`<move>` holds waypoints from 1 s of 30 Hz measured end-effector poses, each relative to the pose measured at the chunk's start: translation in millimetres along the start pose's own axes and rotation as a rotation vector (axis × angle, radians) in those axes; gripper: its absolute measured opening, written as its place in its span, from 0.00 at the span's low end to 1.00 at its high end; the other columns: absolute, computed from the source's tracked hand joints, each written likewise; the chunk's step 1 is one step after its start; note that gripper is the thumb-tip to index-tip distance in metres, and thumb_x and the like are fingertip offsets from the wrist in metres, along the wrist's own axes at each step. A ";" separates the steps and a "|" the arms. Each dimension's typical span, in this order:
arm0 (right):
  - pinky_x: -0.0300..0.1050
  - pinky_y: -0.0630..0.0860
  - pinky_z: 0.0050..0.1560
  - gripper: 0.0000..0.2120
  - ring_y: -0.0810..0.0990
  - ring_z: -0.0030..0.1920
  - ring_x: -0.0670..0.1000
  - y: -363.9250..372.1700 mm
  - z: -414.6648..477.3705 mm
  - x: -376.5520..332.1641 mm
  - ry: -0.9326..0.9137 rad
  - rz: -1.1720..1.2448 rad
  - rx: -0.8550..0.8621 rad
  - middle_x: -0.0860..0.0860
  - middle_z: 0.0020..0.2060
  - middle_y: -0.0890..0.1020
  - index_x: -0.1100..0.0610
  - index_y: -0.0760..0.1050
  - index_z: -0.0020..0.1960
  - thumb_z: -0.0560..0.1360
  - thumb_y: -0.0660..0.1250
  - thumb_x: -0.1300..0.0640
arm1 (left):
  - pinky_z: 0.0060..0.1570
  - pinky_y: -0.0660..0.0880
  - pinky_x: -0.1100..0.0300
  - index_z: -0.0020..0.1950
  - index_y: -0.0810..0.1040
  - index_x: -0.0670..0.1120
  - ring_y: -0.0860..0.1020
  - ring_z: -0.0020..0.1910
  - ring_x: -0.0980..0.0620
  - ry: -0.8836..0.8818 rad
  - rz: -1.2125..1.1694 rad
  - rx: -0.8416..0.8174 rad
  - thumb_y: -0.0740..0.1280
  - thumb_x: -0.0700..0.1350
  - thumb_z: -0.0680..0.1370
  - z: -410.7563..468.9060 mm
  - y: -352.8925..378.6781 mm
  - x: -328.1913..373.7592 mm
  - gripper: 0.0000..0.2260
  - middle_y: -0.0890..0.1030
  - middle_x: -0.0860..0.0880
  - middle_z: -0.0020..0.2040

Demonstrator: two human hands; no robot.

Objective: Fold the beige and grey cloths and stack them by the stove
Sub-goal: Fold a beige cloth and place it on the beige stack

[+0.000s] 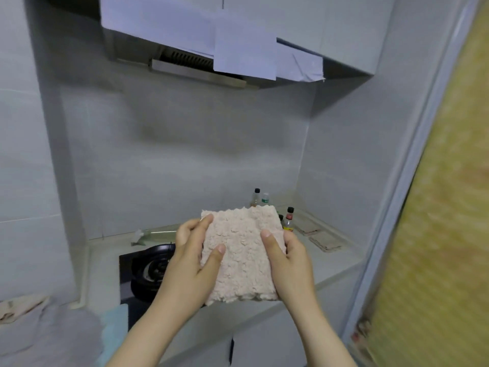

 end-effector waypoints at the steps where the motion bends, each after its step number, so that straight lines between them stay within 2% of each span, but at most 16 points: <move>1: 0.32 0.67 0.32 0.12 0.72 0.31 0.40 -12.4 7.3 8.1 -0.001 -0.017 0.010 0.43 0.30 0.77 0.53 0.74 0.38 0.78 0.65 0.49 | 0.51 0.64 0.78 0.73 0.62 0.55 0.66 0.63 0.63 -0.009 -0.006 -0.015 0.62 0.48 0.79 2.4 15.1 3.3 0.23 0.61 0.62 0.65; 4: 0.37 0.67 0.33 0.13 0.73 0.34 0.44 -40.9 30.6 36.9 0.034 -0.039 0.008 0.50 0.34 0.80 0.57 0.76 0.41 0.78 0.65 0.48 | 0.55 0.63 0.69 0.74 0.62 0.54 0.66 0.64 0.60 -0.031 -0.003 -0.059 0.61 0.49 0.79 14.6 57.9 6.0 0.23 0.61 0.59 0.67; 6: 0.34 0.66 0.32 0.13 0.73 0.34 0.46 -57.2 51.0 55.7 0.066 -0.039 0.024 0.53 0.34 0.79 0.57 0.76 0.41 0.77 0.66 0.49 | 0.54 0.61 0.72 0.74 0.62 0.53 0.66 0.62 0.61 -0.045 -0.004 -0.085 0.61 0.49 0.79 28.7 86.6 1.8 0.23 0.61 0.58 0.67; 7: 0.32 0.66 0.32 0.11 0.73 0.34 0.45 -64.3 62.2 64.0 0.081 -0.048 0.031 0.50 0.33 0.78 0.56 0.76 0.41 0.77 0.66 0.49 | 0.52 0.60 0.76 0.74 0.62 0.52 0.66 0.61 0.61 -0.051 -0.008 -0.098 0.61 0.48 0.79 37.5 100.6 -1.3 0.23 0.61 0.57 0.67; 9: 0.34 0.72 0.40 0.09 0.78 0.41 0.45 -75.1 86.1 84.4 0.125 -0.055 0.025 0.46 0.39 0.82 0.54 0.78 0.47 0.77 0.67 0.48 | 0.47 0.60 0.83 0.75 0.61 0.52 0.66 0.58 0.62 -0.071 -0.015 -0.129 0.61 0.47 0.80 57.0 129.9 -9.0 0.23 0.61 0.57 0.66; 10: 0.39 0.76 0.48 0.12 0.81 0.48 0.46 -79.7 97.9 95.1 0.158 -0.048 0.024 0.47 0.45 0.83 0.54 0.78 0.53 0.76 0.67 0.46 | 0.45 0.60 0.84 0.75 0.60 0.52 0.66 0.57 0.61 -0.085 -0.024 -0.145 0.60 0.47 0.80 66.9 143.9 -12.5 0.23 0.61 0.57 0.65; 11: 0.46 0.78 0.55 0.17 0.81 0.53 0.48 -85.1 110.4 105.5 0.190 -0.039 0.032 0.49 0.51 0.83 0.54 0.77 0.58 0.75 0.68 0.44 | 0.45 0.61 0.82 0.75 0.60 0.53 0.66 0.56 0.61 -0.101 -0.040 -0.162 0.60 0.47 0.80 77.6 158.1 -15.5 0.23 0.61 0.57 0.65; 13: 0.53 0.77 0.59 0.19 0.80 0.56 0.50 -97.9 134.7 121.3 0.242 -0.038 0.049 0.51 0.55 0.81 0.51 0.74 0.61 0.74 0.68 0.44 | 0.50 0.62 0.75 0.75 0.60 0.54 0.66 0.57 0.60 -0.127 -0.065 -0.200 0.59 0.47 0.80 99.0 186.2 -19.6 0.23 0.61 0.55 0.67; 15: 0.47 0.79 0.53 0.15 0.79 0.54 0.48 -111.3 157.2 134.9 0.268 -0.042 0.058 0.51 0.56 0.79 0.49 0.72 0.61 0.76 0.68 0.47 | 0.56 0.61 0.66 0.74 0.61 0.55 0.66 0.59 0.58 -0.140 -0.082 -0.238 0.60 0.47 0.80 118.4 213.3 -23.7 0.22 0.62 0.53 0.69; 18: 0.35 0.74 0.39 0.17 0.79 0.49 0.45 -134.1 190.6 157.2 0.302 -0.075 0.064 0.50 0.54 0.77 0.50 0.70 0.64 0.77 0.67 0.49 | 0.58 0.61 0.64 0.72 0.63 0.56 0.66 0.60 0.57 -0.148 -0.100 -0.274 0.60 0.47 0.80 143.2 256.5 -29.4 0.21 0.62 0.53 0.69; 22: 0.33 0.74 0.39 0.19 0.78 0.49 0.43 -162.7 235.5 193.4 0.344 -0.097 0.051 0.46 0.52 0.76 0.51 0.69 0.65 0.76 0.69 0.52 | 0.59 0.60 0.64 0.70 0.65 0.55 0.66 0.60 0.57 -0.160 -0.101 -0.321 0.62 0.46 0.79 172.0 317.7 -39.3 0.19 0.63 0.52 0.68; 26: 0.27 0.72 0.34 0.18 0.77 0.48 0.41 -197.6 287.8 237.2 0.356 -0.103 0.028 0.47 0.52 0.77 0.50 0.69 0.63 0.76 0.69 0.56 | 0.57 0.62 0.64 0.68 0.68 0.55 0.68 0.59 0.56 -0.168 -0.075 -0.325 0.63 0.46 0.79 203.4 388.2 -45.1 0.18 0.65 0.52 0.66; 30: 0.26 0.70 0.29 0.18 0.77 0.46 0.42 -239.0 343.6 276.0 0.395 -0.094 -0.004 0.46 0.50 0.75 0.49 0.68 0.63 0.76 0.68 0.57 | 0.56 0.61 0.66 0.68 0.69 0.53 0.68 0.58 0.57 -0.215 -0.066 -0.314 0.64 0.44 0.78 233.4 462.7 -44.0 0.18 0.66 0.53 0.65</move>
Point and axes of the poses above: each hand's wrist, its own z-axis towards the middle knuckle, its own y-axis out of the palm, x = y × z, the point moved 2 cm from there along z, towards the middle knuckle
